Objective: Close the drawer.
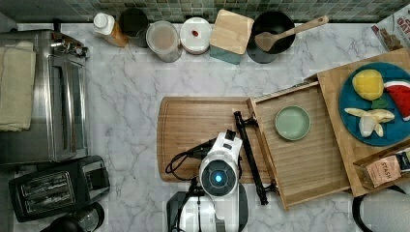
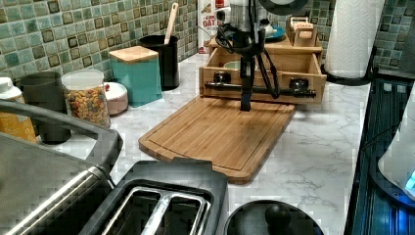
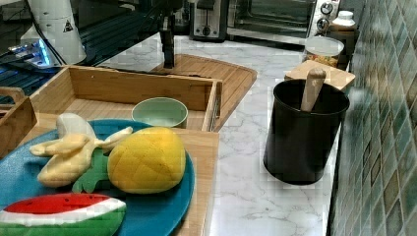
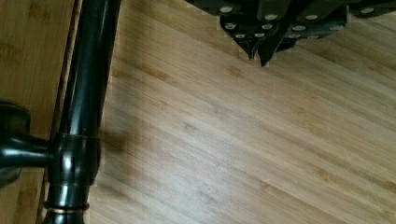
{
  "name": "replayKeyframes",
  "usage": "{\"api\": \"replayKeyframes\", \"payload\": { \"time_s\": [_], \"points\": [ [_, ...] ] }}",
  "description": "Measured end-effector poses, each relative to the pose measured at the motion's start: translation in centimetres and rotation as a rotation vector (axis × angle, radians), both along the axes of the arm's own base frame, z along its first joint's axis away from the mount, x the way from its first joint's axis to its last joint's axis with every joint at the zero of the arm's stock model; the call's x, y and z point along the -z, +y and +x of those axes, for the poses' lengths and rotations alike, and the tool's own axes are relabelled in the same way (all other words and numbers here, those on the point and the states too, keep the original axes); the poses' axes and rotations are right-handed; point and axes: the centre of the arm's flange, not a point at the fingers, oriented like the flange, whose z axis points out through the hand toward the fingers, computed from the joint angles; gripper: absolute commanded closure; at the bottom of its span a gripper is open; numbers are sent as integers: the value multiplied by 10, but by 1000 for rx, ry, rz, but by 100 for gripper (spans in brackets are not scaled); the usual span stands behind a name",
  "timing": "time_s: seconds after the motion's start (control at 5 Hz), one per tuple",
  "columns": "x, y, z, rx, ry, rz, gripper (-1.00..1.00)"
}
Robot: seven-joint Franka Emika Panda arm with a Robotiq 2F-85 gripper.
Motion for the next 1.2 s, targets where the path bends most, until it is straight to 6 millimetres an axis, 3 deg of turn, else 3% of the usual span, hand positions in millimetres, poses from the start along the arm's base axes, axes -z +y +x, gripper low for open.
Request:
{"api": "replayKeyframes", "payload": {
  "time_s": [0.6,1.0,1.2],
  "points": [
    [12,-49,-13,-73,71,-21,100],
    [37,-60,0,-174,137,3,100],
    [46,-67,7,-142,147,22,100]
  ]
}}
